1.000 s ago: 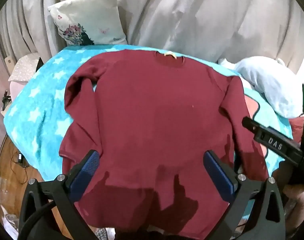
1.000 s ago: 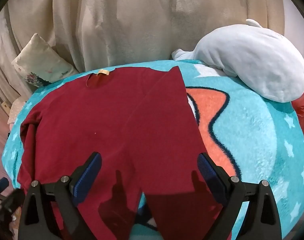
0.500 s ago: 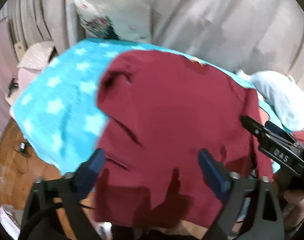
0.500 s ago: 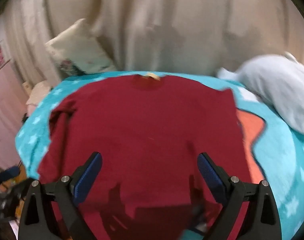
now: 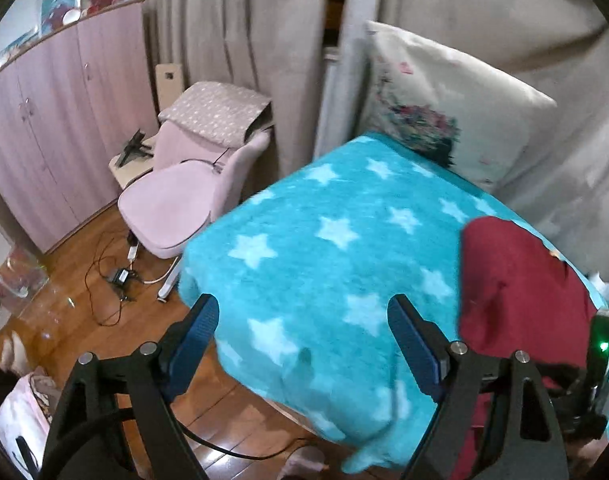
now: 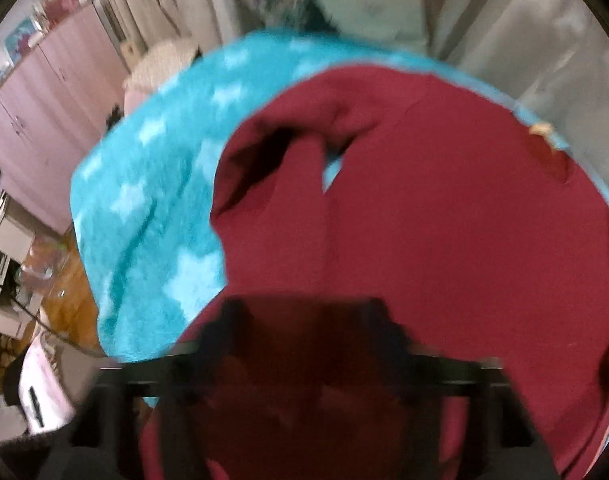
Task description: Fold small clothes
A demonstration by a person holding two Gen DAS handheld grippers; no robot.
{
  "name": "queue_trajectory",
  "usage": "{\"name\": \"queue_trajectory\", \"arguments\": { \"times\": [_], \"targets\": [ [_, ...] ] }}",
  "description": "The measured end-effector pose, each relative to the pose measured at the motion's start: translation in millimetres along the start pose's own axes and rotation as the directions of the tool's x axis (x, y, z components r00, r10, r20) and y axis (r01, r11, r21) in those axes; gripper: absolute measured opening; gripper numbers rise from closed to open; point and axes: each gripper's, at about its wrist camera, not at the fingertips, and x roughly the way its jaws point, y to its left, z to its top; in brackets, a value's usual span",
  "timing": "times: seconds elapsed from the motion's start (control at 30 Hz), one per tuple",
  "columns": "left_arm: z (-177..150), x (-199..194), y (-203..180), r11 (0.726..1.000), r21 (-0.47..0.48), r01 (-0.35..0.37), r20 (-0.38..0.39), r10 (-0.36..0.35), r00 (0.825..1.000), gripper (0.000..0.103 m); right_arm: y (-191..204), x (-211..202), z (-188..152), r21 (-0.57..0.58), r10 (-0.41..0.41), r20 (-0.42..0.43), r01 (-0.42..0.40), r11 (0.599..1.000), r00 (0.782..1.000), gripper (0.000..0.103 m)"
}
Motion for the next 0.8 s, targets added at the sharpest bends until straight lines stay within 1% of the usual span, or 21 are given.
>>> {"name": "queue_trajectory", "arguments": {
  "times": [0.03,0.07,0.13,0.2,0.23,0.3,0.33,0.4,0.43,0.47,0.5,0.53,0.57,0.6,0.63,0.7,0.8],
  "targets": [
    [3,5,7,1.000,-0.009,0.002,-0.006,-0.002,1.000,0.086,2,3,2,0.012,0.026,-0.022,-0.025,1.000,0.999,0.024],
    [6,10,13,1.000,-0.018,0.006,-0.012,-0.006,1.000,0.086,5,0,5,0.016,0.018,-0.022,-0.018,1.000,1.000,0.017],
    [11,15,22,0.999,-0.032,0.012,-0.012,-0.013,1.000,0.086,15,-7,14,-0.004,0.052,-0.021,-0.052,0.999,0.998,0.017],
    [17,18,29,0.999,-0.041,0.019,-0.007,-0.020,1.000,0.086,27,-14,26,-0.020,0.127,-0.014,-0.128,0.992,0.992,0.017],
    [19,17,31,0.999,-0.043,0.022,-0.002,-0.022,1.000,0.086,35,-16,35,-0.025,0.180,-0.012,-0.181,0.983,0.984,0.017],
    [27,13,37,0.998,-0.051,0.023,0.022,-0.022,1.000,0.086,51,-12,57,-0.009,0.293,-0.013,-0.293,0.956,0.956,0.017],
    [30,12,38,0.998,-0.055,0.023,0.031,-0.022,0.999,0.086,60,-8,71,0.009,0.368,-0.009,-0.368,0.930,0.930,0.017],
    [38,9,40,0.998,-0.061,0.023,0.048,-0.020,0.999,0.086,75,2,91,0.034,0.484,-0.013,-0.484,0.875,0.875,0.020],
    [42,9,40,0.998,-0.057,0.021,0.057,-0.018,0.998,0.086,84,10,99,0.041,0.521,-0.027,-0.520,0.853,0.853,0.024],
    [44,8,39,0.999,-0.049,0.018,0.061,-0.015,0.998,0.086,91,21,105,0.047,0.552,-0.054,-0.550,0.834,0.832,0.032],
    [46,9,37,0.999,-0.036,0.015,0.063,-0.013,0.998,0.086,94,30,107,0.057,0.547,-0.075,-0.544,0.837,0.834,0.036],
    [47,9,36,1.000,-0.025,0.015,0.064,-0.013,0.998,0.086,95,36,106,0.072,0.526,-0.081,-0.521,0.851,0.847,0.040],
    [46,10,32,1.000,-0.010,0.018,0.063,-0.017,0.998,0.086,95,39,103,0.086,0.518,-0.082,-0.511,0.855,0.852,0.040],
    [46,11,29,1.000,-0.002,0.022,0.060,-0.022,0.998,0.086,92,37,96,0.091,0.525,-0.077,-0.518,0.850,0.848,0.040],
    [45,12,26,1.000,0.009,0.029,0.056,-0.029,0.998,0.086,89,34,90,0.094,0.525,-0.072,-0.518,0.850,0.848,0.041],
    [40,17,17,0.999,0.032,0.043,0.041,-0.045,0.998,0.086,79,29,81,0.098,0.491,-0.063,-0.485,0.869,0.869,0.041],
    [33,24,2,0.997,0.043,0.061,0.012,-0.062,0.998,0.086,51,18,71,0.150,0.457,-0.025,-0.448,0.881,0.889,0.047]
  ]
}}
